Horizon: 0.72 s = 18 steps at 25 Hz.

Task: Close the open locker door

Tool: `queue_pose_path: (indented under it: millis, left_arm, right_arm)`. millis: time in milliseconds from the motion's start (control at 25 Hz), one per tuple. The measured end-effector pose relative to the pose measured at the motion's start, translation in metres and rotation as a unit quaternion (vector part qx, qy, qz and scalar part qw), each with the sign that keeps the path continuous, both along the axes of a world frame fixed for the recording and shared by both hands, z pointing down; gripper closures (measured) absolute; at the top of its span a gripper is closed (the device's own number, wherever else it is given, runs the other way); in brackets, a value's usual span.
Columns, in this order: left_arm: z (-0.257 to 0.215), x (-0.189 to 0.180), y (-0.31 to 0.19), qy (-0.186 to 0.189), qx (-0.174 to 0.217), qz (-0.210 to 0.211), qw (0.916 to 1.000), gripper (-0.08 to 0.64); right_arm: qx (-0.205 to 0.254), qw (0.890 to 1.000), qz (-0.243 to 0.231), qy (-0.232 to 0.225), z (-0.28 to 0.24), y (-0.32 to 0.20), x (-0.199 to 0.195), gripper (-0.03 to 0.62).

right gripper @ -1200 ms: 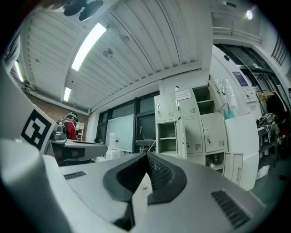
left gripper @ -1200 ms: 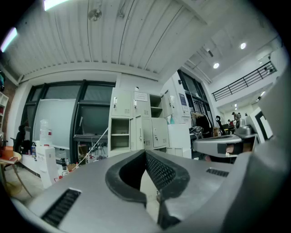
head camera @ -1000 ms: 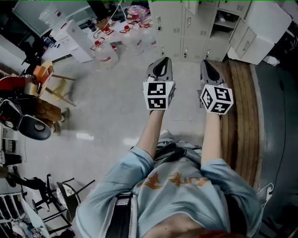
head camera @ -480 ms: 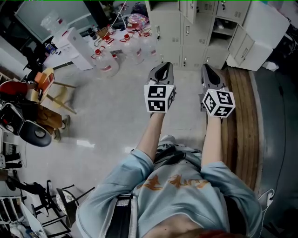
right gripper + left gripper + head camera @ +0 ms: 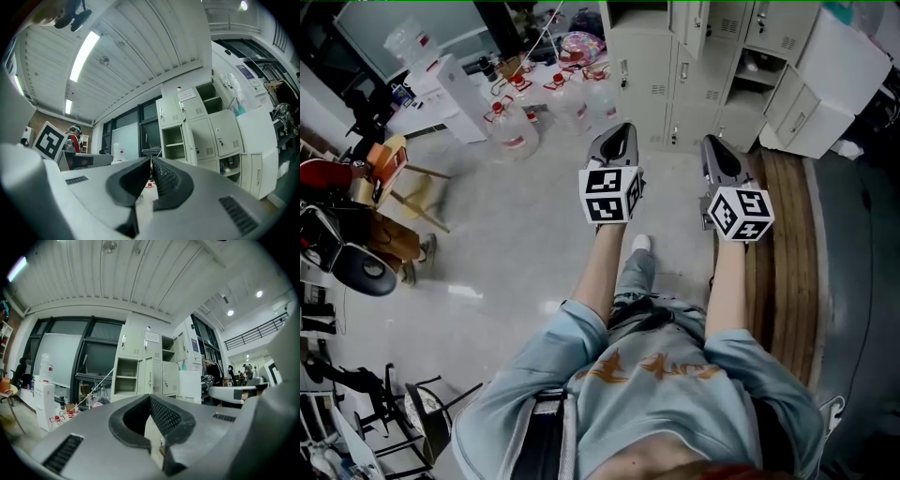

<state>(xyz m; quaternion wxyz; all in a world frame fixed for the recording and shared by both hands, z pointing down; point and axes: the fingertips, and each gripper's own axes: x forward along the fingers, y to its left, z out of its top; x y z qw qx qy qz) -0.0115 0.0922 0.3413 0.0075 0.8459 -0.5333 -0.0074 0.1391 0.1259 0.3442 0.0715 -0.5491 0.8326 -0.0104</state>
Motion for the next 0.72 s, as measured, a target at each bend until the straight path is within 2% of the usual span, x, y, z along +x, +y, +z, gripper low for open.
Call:
queue_pose_path:
  millis: [240,480,720]
  left_arm:
    - [-0.009,0.018,-0.053,-0.002,0.013,0.023,0.9996,0.538]
    - [-0.015,0.028,-0.124,0.004,0.01,0.031,0.9994,0.538]
    - [-0.035,0.036,-0.189,-0.007,0.029,0.045,0.9985,0.538]
  right_arm:
    - [0.006,1.0,0.007,0.001,-0.007,-0.054,0.01,0.561]
    - [0.003,1.0,0.009,0.002,-0.008,-0.116,0.018,0.561]
    - [0.027,0.999,0.021,-0.018,-0.034,-0.192,0.034,0.561]
